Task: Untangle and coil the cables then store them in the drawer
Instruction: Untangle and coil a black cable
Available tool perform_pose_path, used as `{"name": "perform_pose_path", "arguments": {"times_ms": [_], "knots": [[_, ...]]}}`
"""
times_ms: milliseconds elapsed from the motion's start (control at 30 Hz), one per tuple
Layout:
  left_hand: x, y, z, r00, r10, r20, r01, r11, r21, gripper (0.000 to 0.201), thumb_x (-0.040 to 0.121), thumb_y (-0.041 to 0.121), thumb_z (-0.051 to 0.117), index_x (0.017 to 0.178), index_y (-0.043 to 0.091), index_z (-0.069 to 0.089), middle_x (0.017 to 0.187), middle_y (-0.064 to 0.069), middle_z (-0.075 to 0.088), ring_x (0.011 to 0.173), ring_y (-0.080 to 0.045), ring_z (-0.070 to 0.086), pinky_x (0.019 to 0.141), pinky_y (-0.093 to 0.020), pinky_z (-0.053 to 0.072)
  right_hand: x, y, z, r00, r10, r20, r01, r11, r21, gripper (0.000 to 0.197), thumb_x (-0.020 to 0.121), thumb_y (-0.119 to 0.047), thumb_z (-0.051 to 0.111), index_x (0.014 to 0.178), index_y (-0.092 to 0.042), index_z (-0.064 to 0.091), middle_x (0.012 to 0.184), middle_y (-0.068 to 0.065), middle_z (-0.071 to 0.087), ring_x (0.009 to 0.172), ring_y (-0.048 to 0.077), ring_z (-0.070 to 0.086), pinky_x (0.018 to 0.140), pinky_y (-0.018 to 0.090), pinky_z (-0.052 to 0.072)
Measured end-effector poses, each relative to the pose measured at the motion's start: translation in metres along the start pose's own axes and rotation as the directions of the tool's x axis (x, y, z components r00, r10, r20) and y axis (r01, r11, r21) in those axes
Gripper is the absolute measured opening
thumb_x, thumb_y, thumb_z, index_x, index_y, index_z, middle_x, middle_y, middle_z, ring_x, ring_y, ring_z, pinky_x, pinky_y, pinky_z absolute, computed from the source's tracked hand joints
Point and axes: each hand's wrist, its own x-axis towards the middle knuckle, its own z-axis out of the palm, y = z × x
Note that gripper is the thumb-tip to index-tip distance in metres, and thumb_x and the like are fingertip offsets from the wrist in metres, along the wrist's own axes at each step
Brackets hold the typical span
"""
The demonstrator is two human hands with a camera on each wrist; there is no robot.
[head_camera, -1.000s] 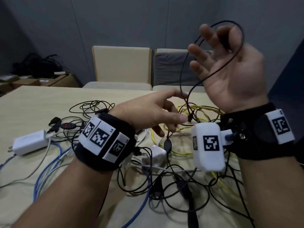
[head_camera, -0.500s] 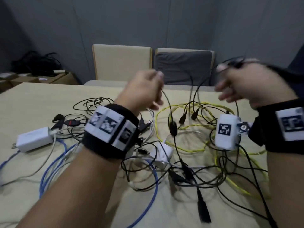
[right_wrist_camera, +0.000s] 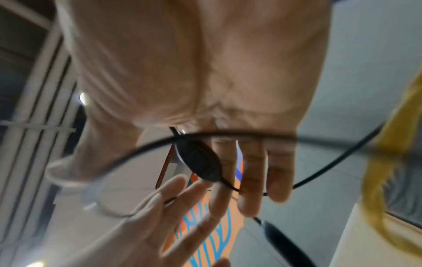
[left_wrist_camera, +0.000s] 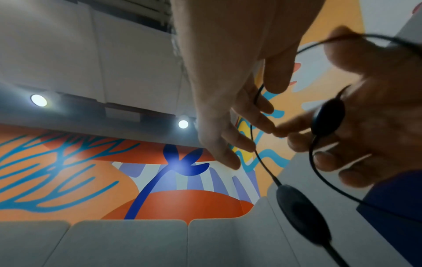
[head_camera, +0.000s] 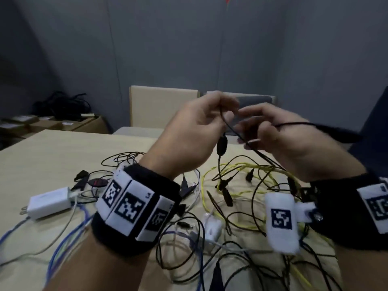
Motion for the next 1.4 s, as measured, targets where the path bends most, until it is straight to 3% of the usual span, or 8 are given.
{"name": "perform_pose_path", "arguments": {"times_ms": [167,367,500,600,767,1000,1200,1400], "knots": [[-0.002,-0.002,-0.001,0.995,-0.009,-0.102,0.031,0.976,0.218,0.012,0.094,0.022,0.06,0.087,0.032,0.064,0.084,0.006,0.063,0.077,-0.014,0.06,0.067,-0.031,0.049,0.0,0.001,0.012,0.991,-0.132,-0.028,0.134,0.984,0.12,0.014,0.079,-0.009,0.076,0.081,-0.015,0.063,0.064,0.0,0.064,0.063,0.014,0.059,0.063,0.025,0.048],[-0.001,-0.013,-0.009,0.974,-0.144,-0.177,0.198,0.918,0.343,0.019,0.095,0.032,0.057,0.076,0.032,0.058,0.089,0.003,0.048,0.08,-0.003,0.05,0.071,-0.007,0.039,-0.007,-0.012,-0.016,0.917,-0.143,-0.371,0.338,0.772,0.538,0.012,0.08,-0.015,0.061,0.072,-0.022,0.065,0.064,0.001,0.06,0.061,0.018,0.058,0.06,0.029,0.053],[-0.001,-0.012,-0.002,0.955,-0.291,-0.06,0.294,0.955,0.035,0.021,0.102,0.028,0.042,0.085,0.021,0.05,0.088,-0.006,0.069,0.077,-0.027,0.068,0.074,-0.045,0.057,-0.001,-0.004,-0.019,0.87,-0.047,-0.491,0.327,0.8,0.502,0.016,0.093,-0.006,0.054,0.08,-0.015,0.058,0.069,0.001,0.061,0.065,0.018,0.061,0.066,0.031,0.057],[0.002,-0.002,-0.004,0.937,-0.326,-0.128,0.263,0.897,-0.356,0.022,0.106,0.024,0.032,0.087,0.017,0.041,0.062,-0.001,0.052,0.053,-0.018,0.055,0.048,-0.029,0.049,0.0,0.009,-0.017,0.859,-0.105,-0.502,0.097,0.994,-0.041,0.012,0.089,-0.016,0.067,0.079,-0.018,0.062,0.079,0.001,0.064,0.072,0.012,0.06,0.073,0.03,0.052],[0.006,0.007,-0.028,0.909,-0.407,-0.085,0.186,0.58,-0.793,0.021,0.103,0.012,0.032,0.097,0.013,0.052,0.063,0.0,0.038,0.049,-0.008,0.036,0.039,-0.015,0.029,-0.002,0.025,-0.027,0.955,0.247,-0.162,-0.254,0.406,-0.878,0.042,0.085,-0.031,0.07,0.123,-0.039,0.052,0.127,-0.008,0.048,0.108,0.017,0.05,0.089,0.034,0.043],[0.007,0.001,-0.03,0.919,-0.384,-0.088,0.174,0.596,-0.784,0.029,0.099,0.001,0.033,0.117,0.009,0.055,0.072,-0.003,0.052,0.058,-0.01,0.043,0.046,-0.017,0.033,-0.007,0.002,-0.022,0.949,-0.1,-0.298,0.021,0.966,-0.258,0.016,0.082,-0.039,0.065,0.091,-0.027,0.069,0.078,0.0,0.071,0.066,0.008,0.063,0.063,0.026,0.049],[0.003,0.01,-0.022,0.964,-0.246,-0.101,0.078,0.625,-0.777,0.033,0.098,-0.001,0.034,0.117,0.018,0.053,0.09,0.0,0.065,0.068,-0.01,0.051,0.056,-0.018,0.039,-0.002,0.007,0.004,1.0,0.017,-0.012,-0.02,0.939,-0.344,0.006,0.09,-0.03,0.066,0.095,-0.027,0.067,0.084,-0.007,0.07,0.06,0.014,0.062,0.063,0.039,0.052],[0.007,-0.001,-0.026,0.915,-0.337,-0.22,0.026,0.596,-0.803,0.032,0.098,-0.002,0.034,0.105,0.018,0.058,0.081,0.001,0.064,0.061,-0.008,0.046,0.051,-0.017,0.035,0.001,0.013,-0.019,0.884,-0.118,-0.453,0.12,0.992,-0.025,0.019,0.096,-0.012,0.058,0.077,-0.017,0.062,0.05,-0.009,0.046,0.047,0.01,0.038,0.049,0.028,0.034]]}}
